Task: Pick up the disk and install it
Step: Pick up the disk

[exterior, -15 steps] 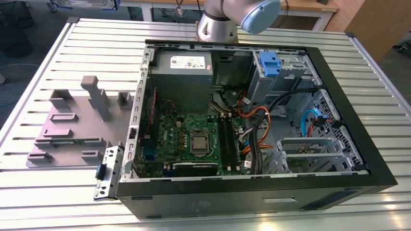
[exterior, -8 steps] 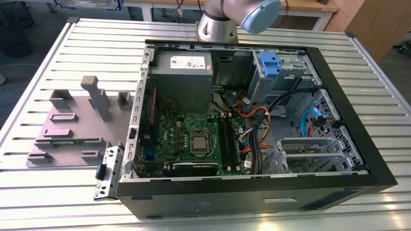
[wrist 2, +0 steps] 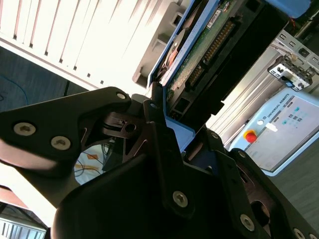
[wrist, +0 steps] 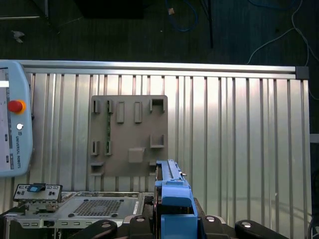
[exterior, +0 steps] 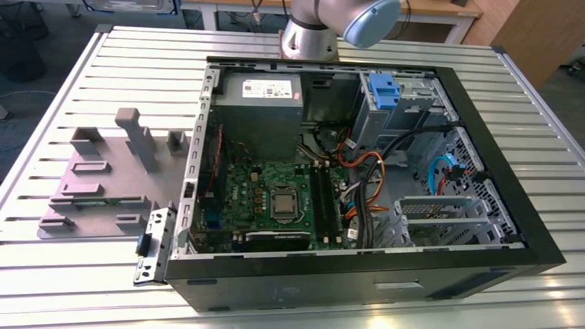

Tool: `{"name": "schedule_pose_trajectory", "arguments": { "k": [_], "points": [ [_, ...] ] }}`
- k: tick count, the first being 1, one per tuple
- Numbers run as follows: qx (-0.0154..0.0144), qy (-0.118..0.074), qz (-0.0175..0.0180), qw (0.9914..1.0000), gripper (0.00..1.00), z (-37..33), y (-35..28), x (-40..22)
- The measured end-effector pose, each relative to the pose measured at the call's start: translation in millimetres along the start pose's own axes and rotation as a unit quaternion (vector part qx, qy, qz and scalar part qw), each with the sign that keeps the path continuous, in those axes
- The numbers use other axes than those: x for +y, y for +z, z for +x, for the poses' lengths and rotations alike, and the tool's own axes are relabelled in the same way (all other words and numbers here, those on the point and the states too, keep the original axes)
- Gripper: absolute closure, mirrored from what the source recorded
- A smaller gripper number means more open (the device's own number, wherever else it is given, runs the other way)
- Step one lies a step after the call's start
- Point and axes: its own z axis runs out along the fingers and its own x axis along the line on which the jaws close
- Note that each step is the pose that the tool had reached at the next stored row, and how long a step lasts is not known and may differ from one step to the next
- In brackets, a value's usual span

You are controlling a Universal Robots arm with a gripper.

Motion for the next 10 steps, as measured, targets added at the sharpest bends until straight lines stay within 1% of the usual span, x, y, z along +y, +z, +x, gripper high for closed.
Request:
{"name": "schedule_pose_trajectory", "arguments": {
  "k": [10],
  "points": [
    [0.0,0.0,-0.0004,1.0,0.63,0.0,-0.4,-8.4]
  ]
}}
